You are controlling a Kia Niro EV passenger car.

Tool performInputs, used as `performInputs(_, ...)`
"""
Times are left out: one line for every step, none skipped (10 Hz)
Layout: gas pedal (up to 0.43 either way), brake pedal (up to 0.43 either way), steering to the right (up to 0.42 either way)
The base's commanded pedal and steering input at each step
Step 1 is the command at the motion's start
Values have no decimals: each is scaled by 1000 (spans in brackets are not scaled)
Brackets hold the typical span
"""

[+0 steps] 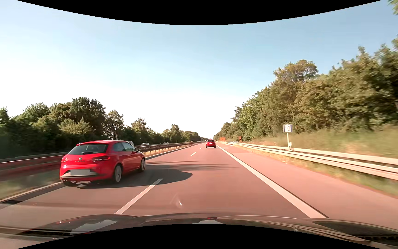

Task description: Follow the waypoints while adhering to traffic rules and regulations

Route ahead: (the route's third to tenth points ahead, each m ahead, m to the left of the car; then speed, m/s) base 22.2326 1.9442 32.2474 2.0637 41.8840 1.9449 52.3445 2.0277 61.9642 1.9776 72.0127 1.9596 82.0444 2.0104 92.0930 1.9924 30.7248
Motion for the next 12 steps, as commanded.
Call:
performInputs(370,6,-2)
performInputs(370,6,-2)
performInputs(370,6,-1)
performInputs(370,6,-1)
performInputs(370,6,-1)
performInputs(370,6,-1)
performInputs(370,6,-1)
performInputs(370,6,-1)
performInputs(370,6,-1)
performInputs(370,6,-1)
performInputs(370,6,-1)
performInputs(370,6,-1)
